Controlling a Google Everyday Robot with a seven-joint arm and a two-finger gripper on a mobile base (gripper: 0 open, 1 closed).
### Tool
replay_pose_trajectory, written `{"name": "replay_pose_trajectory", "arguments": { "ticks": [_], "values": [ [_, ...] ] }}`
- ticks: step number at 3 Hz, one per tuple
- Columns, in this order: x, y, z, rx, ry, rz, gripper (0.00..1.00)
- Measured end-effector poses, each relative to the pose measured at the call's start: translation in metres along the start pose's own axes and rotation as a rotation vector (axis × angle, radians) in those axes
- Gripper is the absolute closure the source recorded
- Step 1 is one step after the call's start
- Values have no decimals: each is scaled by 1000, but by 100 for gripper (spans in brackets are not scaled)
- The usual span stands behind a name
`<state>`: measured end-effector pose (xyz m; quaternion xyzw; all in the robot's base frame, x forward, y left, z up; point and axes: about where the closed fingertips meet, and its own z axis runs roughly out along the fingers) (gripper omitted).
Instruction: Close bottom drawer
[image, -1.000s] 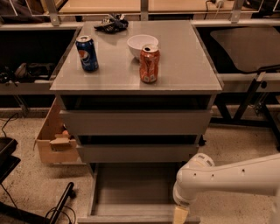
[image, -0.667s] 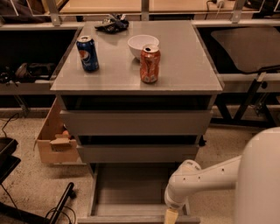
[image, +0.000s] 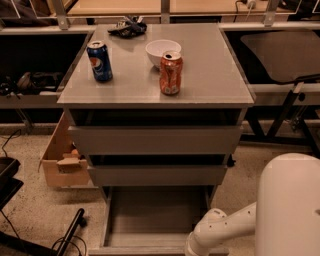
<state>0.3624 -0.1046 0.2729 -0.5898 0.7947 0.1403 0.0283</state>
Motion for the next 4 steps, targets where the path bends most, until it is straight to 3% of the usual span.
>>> {"name": "replay_pose_trajectory", "arguments": {
  "ticks": [2, 3, 4],
  "values": [
    [2, 43, 74, -151, -61, 80, 87],
    [3, 46, 77, -164, -62, 70, 100],
    [2, 38, 106, -166, -69, 55, 100]
  ]
}}
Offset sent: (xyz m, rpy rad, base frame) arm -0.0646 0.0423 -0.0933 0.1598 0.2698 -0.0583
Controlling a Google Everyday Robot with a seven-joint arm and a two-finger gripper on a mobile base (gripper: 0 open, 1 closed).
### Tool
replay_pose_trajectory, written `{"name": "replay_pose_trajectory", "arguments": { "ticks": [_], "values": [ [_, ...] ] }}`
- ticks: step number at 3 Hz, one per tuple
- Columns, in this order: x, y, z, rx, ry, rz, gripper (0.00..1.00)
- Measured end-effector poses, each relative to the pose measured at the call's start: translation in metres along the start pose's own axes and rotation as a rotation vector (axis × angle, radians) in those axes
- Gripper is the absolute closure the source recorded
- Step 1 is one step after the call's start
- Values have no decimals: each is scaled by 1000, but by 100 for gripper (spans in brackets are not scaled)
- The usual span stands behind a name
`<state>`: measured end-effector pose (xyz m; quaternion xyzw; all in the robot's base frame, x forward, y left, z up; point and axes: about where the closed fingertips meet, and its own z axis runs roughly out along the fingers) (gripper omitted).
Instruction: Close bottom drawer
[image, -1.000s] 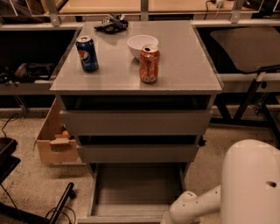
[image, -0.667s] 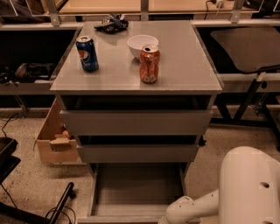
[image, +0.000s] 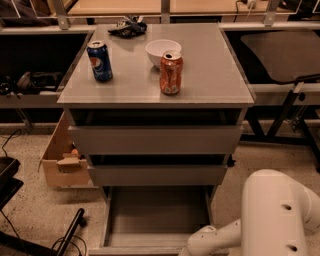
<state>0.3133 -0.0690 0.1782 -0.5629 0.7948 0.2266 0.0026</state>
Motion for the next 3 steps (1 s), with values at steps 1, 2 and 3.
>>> {"name": "replay_pose_trajectory", "arguments": {
  "ticks": [1, 2, 3],
  "values": [
    [8, -10, 36, 17, -24, 8, 100],
    [0, -44, 50, 112, -89, -16, 100],
    [-3, -65, 43, 169, -108, -40, 100]
  ]
}}
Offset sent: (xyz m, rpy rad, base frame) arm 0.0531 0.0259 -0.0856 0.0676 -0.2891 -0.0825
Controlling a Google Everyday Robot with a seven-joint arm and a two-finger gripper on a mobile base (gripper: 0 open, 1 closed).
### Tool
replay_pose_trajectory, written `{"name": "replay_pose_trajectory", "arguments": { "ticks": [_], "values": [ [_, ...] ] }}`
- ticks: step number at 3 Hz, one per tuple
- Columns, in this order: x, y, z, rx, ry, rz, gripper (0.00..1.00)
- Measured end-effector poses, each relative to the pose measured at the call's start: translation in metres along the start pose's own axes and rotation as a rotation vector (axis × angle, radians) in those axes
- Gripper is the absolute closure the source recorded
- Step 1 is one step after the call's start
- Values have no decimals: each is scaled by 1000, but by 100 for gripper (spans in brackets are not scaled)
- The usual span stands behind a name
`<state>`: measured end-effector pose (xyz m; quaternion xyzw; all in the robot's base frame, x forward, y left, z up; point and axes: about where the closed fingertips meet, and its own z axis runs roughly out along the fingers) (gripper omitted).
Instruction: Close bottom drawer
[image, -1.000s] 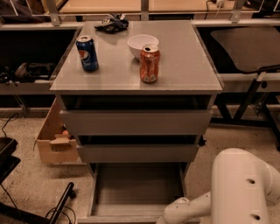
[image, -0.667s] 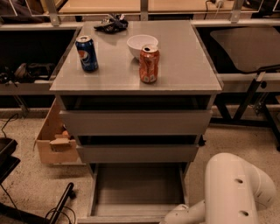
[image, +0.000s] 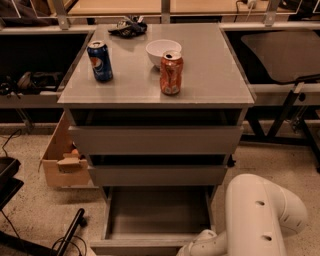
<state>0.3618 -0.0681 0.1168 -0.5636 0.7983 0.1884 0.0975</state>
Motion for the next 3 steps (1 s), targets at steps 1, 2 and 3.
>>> {"name": "replay_pose_trajectory", "arguments": {
  "ticks": [1, 2, 3],
  "values": [
    [-13, -52, -26, 104, -28, -2, 100],
    [-16, -60, -31, 125, -34, -6, 100],
    [-28, -79, -40, 170, -44, -45, 100]
  ]
}}
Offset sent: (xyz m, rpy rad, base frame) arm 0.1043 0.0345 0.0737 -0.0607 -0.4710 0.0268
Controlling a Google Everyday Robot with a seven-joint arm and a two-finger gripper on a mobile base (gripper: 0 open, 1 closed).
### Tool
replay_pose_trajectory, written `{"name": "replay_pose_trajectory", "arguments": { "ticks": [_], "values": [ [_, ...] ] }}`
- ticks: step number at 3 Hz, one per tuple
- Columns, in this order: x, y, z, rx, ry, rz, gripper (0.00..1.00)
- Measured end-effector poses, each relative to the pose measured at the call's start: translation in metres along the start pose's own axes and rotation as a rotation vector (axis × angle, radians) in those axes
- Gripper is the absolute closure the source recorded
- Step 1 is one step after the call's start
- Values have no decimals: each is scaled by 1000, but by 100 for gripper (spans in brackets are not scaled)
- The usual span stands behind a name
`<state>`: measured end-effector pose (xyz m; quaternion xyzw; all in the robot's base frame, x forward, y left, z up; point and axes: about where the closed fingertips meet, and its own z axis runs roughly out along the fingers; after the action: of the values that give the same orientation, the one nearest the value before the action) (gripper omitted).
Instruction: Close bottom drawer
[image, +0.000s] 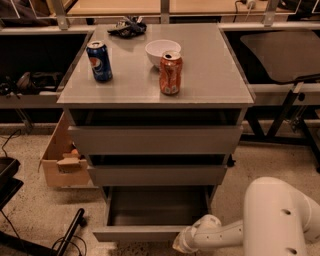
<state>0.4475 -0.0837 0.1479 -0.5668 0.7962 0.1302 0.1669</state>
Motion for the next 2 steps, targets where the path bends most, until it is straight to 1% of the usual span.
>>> {"name": "replay_pose_trajectory", "arguments": {
  "ticks": [1, 2],
  "values": [
    [-17, -20, -2, 50, -19, -23, 100],
    [-46, -46, 3, 123, -43, -90, 100]
  ]
}}
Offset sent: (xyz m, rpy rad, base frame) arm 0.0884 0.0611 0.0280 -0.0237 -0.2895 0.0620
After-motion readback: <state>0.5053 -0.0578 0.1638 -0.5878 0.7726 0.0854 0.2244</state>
